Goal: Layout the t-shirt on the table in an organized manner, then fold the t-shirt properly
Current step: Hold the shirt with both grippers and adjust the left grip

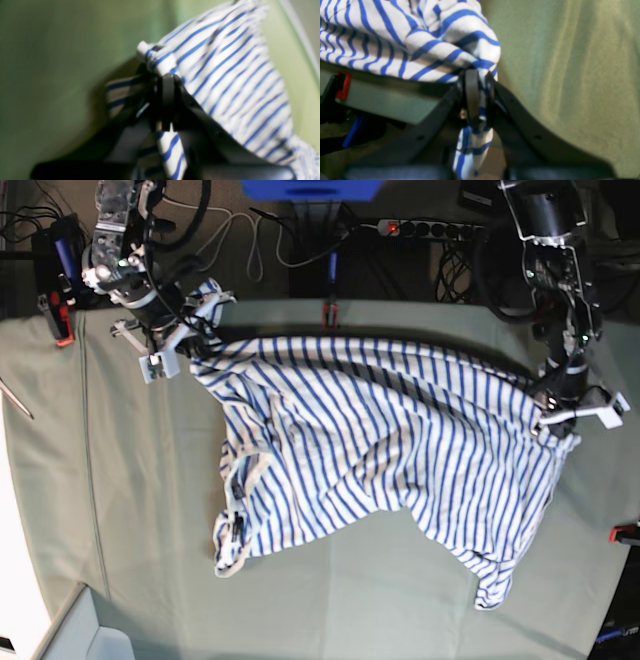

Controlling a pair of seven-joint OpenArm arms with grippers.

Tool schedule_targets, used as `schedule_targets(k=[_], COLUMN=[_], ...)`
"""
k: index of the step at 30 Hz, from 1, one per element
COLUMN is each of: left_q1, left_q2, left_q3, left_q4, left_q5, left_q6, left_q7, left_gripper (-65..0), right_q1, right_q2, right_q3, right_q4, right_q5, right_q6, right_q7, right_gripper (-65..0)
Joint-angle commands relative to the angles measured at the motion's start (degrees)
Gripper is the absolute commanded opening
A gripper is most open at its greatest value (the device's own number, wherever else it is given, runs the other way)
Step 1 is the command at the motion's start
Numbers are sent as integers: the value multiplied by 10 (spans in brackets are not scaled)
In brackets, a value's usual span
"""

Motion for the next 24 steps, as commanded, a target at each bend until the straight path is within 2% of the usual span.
schedule_targets(k=[1,6,11,13,18,19,21,24], left_q1=[-8,-15,-42,-54,-52,-50,-36,-14], left_q2=[0,16,11,2,-5,-5,-8,-17], left_q3=[1,6,67,84,111,110,108,84], left_q4=[20,34,1,-14,-19,-18,-19,-19], left_q5=[-2,2,3,3,2,2,-1,-4], left_q6=[-6,-5,-2,-1,-1,-5,-4,-5], left_q7=[-13,-13,-13,-12,-3,-5,-5,-6], left_gripper=[-649,-649,-640,-585,-332,-299,-255,-246], right_q1=[5,5,6,6,7,7,7,8], right_q2=[2,1,0,0,0,0,0,-1], right_q3=[0,-1,-1,-1,-1,-1,-1,-1], right_q4=[10,10,10,10,10,10,10,10], right_q5=[3,3,3,3,3,3,3,3], right_q6=[9,9,9,9,9,9,9,9], right_q7=[12,12,12,12,12,12,12,12], right_gripper=[-650,-650,-650,-650,-650,-650,-650,-650])
